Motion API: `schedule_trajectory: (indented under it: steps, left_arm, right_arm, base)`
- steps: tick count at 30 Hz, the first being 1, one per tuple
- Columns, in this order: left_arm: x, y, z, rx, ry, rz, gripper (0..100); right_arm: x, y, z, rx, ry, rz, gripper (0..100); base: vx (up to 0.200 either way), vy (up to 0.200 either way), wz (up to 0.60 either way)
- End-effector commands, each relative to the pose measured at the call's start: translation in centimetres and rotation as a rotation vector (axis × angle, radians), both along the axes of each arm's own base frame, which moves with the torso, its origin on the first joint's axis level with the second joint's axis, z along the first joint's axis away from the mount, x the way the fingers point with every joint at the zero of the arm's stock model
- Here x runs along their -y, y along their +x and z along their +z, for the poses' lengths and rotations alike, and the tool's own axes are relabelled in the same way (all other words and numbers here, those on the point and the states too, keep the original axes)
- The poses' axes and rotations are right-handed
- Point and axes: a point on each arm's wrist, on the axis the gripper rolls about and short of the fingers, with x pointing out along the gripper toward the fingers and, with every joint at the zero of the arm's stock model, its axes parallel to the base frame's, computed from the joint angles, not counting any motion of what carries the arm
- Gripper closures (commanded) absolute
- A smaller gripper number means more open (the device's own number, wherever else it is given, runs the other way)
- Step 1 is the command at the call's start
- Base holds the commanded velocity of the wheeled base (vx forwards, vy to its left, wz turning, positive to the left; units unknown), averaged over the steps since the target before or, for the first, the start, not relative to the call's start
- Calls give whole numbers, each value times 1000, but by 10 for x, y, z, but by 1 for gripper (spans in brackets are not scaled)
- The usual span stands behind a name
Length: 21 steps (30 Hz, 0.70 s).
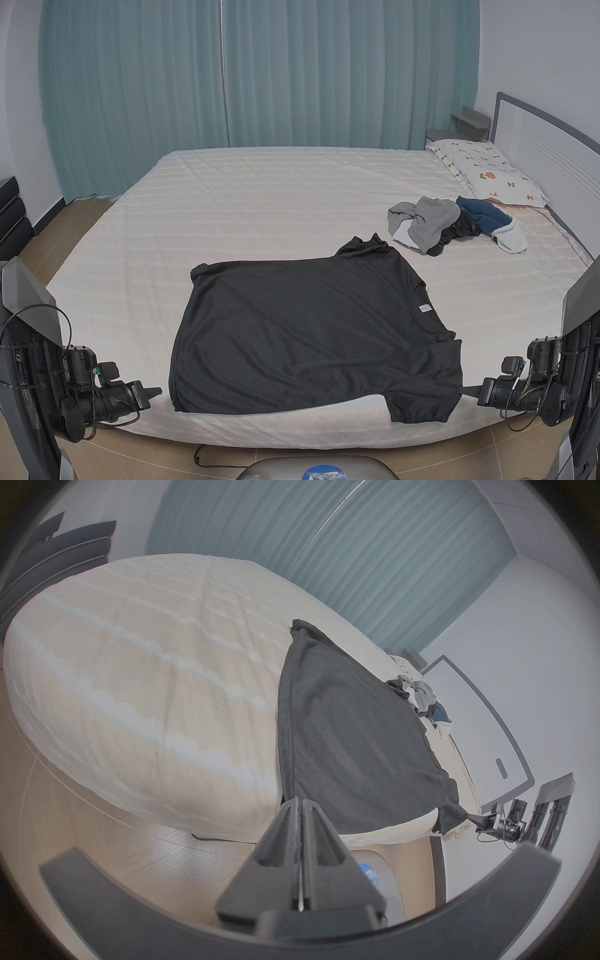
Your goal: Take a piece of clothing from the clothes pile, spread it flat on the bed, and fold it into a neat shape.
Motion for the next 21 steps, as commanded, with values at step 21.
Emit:
schedule_trajectory:
  steps: [21]
  left_arm:
    - [33, 3, -28, -39, 86, -224, 0]
  right_arm:
    - [-3, -3, -3, -16, 25, 32, 100]
  base:
    - [0, 0, 0]
